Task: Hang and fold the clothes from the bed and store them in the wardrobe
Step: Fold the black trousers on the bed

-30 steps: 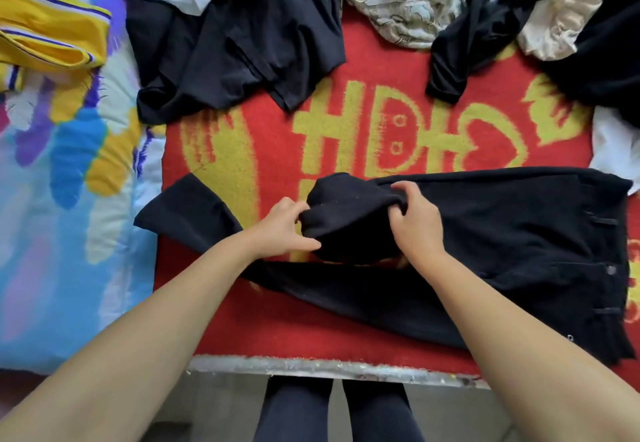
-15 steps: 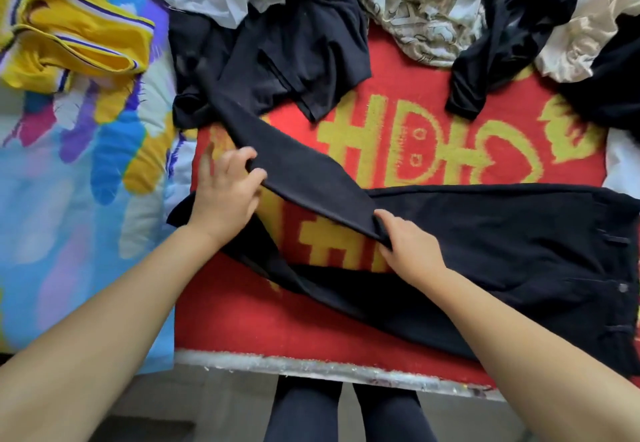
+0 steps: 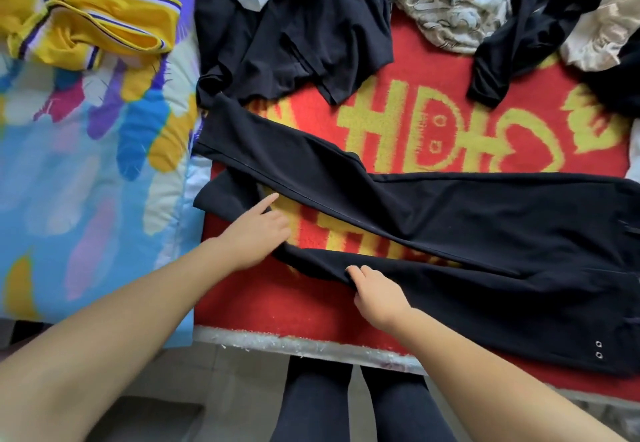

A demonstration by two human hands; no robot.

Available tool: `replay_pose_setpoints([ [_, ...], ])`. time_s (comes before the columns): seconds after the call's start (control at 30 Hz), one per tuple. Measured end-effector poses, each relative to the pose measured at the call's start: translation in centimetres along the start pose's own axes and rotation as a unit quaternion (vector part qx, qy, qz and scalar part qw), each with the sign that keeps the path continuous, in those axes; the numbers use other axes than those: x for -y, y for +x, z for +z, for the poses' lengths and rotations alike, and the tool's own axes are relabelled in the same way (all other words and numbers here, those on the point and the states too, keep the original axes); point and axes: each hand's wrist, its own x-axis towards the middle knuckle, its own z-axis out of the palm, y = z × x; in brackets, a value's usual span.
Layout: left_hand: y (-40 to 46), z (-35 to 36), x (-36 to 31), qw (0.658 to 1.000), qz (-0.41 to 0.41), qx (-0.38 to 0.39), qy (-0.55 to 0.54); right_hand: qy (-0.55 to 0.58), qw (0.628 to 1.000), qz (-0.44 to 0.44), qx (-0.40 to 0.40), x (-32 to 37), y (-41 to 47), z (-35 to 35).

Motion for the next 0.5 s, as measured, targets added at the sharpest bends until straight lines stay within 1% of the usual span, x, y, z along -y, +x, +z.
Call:
replay_pose_setpoints([
  [0.07,0.1,-0.9,0.8,0.999,-0.007,-0.004,-0.048,-0.003,0.999,-0.029,-0.016,-0.5,-0.3,-0.4],
  [0.13,-0.7,-1.0,1.4,0.992,-0.061,0.006,-0.115,-0.009,0.998,-0.054,-0.019,-1.1,-1.1,-0.5],
  [0.2,-2.2,-0.2,1.6,0.983,-0.125,0.026,-0.131,-0.014,0.997,-0.073,-0.017,-1.5,-2.1,-0.4],
  [0.23,-3.2,0.3,1.7,0.981,-0.130,0.039,-0.136,-0.016,0.996,-0.081,-0.014,-1.5,-2.6,-0.2],
  [0.27,-4.1,0.6,1.6,0.983,-0.123,0.038,-0.132,-0.017,0.996,-0.087,-0.009,-1.3,-3.0,0.1],
  [0.37,-4.8,1.6,0.1,0.991,-0.085,-0.007,-0.099,-0.021,0.996,-0.091,0.007,-0.5,-3.6,0.8],
  [0.4,-4.1,1.9,-0.7,0.994,-0.058,-0.011,-0.088,-0.017,0.996,-0.091,0.006,-0.2,-3.6,0.9],
  [0.43,-3.0,2.2,-1.7,0.997,-0.024,0.013,-0.073,-0.013,0.996,-0.090,0.002,0.0,-3.5,0.8],
  [0.47,-1.6,2.4,-2.7,0.996,-0.001,0.067,-0.062,-0.008,0.996,-0.088,-0.003,0.0,-3.4,0.6],
  [0.5,-0.2,2.4,-3.4,0.990,0.006,0.132,-0.054,-0.003,0.996,-0.086,-0.009,0.0,-3.3,0.3],
])
